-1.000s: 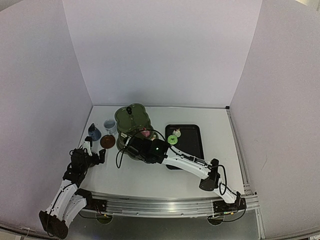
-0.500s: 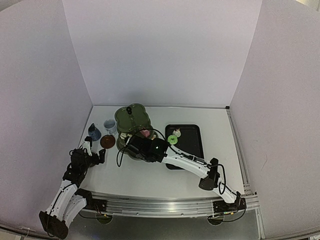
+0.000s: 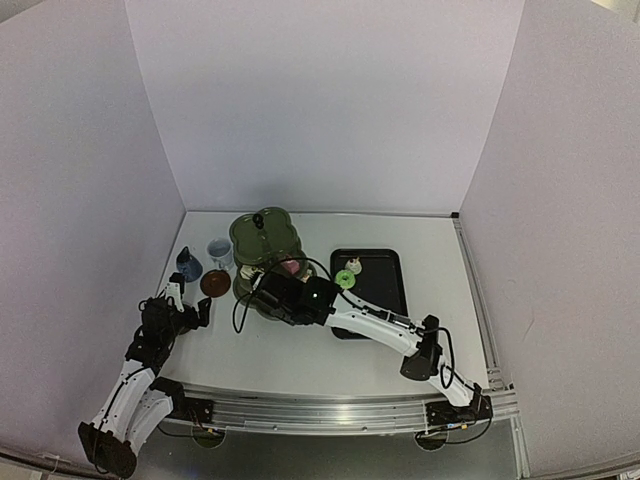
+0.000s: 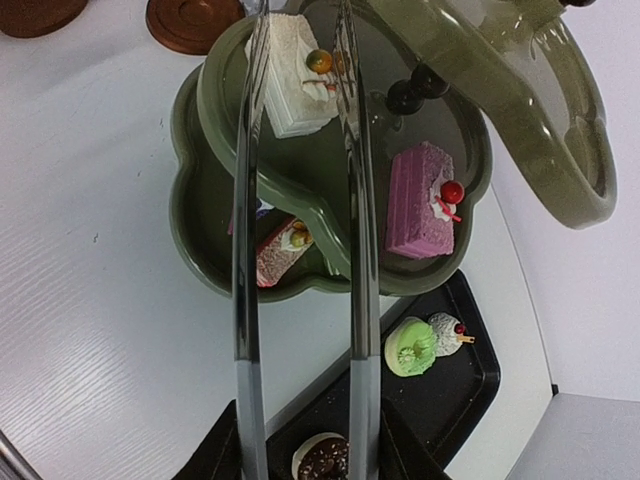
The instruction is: Serve the afternoon tea
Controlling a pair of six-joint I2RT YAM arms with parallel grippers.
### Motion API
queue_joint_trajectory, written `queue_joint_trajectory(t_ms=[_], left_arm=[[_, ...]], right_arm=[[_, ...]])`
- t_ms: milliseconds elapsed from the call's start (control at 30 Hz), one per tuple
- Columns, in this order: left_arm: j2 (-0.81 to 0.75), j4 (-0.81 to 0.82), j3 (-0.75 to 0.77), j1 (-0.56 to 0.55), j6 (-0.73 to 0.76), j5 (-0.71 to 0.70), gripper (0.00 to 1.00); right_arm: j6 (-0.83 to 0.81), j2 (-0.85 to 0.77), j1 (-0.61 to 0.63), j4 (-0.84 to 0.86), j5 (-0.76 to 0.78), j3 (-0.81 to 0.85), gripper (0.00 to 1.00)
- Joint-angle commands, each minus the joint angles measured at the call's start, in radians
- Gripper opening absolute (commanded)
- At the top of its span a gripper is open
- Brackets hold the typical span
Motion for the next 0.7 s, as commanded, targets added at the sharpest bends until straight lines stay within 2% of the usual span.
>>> queue_joint_trajectory(t_ms=[0, 267, 667], left_arm=[[-0.005, 0.037, -0.013, 0.005, -0.007, 0.015, 0.99], [-0.003, 0.039, -0.013, 0.006, -0.008, 0.017, 0.99], [0.004, 0.041, -0.014, 0.005, -0.007, 0.022, 0.99]], right_arm=[[0.085, -0.146, 0.002, 0.038, -0.037, -0.054, 0.35], [0.165, -0.259, 0.002, 0.038, -0.063, -0.170, 0.35], [0.256, -0.500, -0.015, 0.044, -0.176, -0.469, 0.35]])
